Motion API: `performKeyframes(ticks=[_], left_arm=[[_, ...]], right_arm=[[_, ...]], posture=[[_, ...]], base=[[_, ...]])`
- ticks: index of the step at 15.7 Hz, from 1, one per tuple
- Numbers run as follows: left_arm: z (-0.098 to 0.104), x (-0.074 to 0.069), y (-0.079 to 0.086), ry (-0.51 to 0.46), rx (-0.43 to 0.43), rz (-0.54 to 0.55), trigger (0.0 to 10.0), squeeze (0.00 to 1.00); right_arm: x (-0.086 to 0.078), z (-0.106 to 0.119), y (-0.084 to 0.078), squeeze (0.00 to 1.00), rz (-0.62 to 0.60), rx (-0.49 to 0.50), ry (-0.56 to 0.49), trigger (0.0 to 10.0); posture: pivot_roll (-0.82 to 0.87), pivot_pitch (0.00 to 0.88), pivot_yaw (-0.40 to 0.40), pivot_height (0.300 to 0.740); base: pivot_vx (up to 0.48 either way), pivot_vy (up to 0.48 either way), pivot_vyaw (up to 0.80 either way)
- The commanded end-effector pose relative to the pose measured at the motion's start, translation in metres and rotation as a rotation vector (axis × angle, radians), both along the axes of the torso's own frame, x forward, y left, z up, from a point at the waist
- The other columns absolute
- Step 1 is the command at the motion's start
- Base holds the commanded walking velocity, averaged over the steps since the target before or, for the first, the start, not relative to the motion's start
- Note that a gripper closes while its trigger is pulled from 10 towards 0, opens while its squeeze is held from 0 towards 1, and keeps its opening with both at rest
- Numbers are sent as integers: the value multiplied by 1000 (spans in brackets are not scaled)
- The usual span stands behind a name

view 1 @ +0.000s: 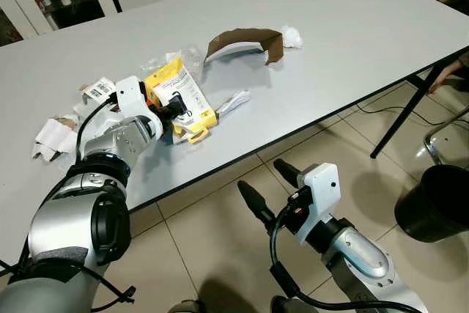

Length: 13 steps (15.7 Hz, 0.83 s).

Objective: Picking trash to rubbish bin

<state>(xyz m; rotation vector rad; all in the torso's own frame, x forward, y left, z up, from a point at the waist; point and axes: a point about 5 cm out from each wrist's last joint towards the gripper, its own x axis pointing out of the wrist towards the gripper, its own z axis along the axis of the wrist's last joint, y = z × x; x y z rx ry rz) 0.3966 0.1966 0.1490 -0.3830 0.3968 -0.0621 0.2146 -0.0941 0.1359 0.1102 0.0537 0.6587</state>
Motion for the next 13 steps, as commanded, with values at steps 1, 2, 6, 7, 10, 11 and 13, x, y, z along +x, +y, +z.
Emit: performKeyframes(ticks=[1,2,6,7,10,11,13], left_arm=[[-9,-4,3,44,29,-21,0,0],[-10,-5,3,48,29,-21,0,0],[-10,-5,3,46,23,-32,0,0],[-9,-4,2,41,20,-35,0,0],[-5,-3,3,26,11,-30,0,0],[-4,-3,4,20,9,-24,0,0],[0,-1,6,7,3,-11,0,0]], right_arm=[[-1,1,1,0,4,-2,-1,10000],[-1,0,1,0,6,-5,0,10000],[-1,0,1,0,3,-11,-1,10000],[0,0,1,0,1,-11,-2,10000],[0,-1,1,0,-1,-12,-3,10000],[1,-1,2,0,-2,-12,-4,10000],[2,-1,2,0,-6,-13,-6,10000]], posture=[[-117,119,95,740],[-117,119,95,740],[-116,120,95,740],[-115,120,95,740],[-111,118,94,740],[-109,118,94,740],[-108,116,94,740]], base=[[0,0,0],[0,0,0],[0,0,0],[0,0,0],[0,0,0],[0,0,0],[0,0,0]])
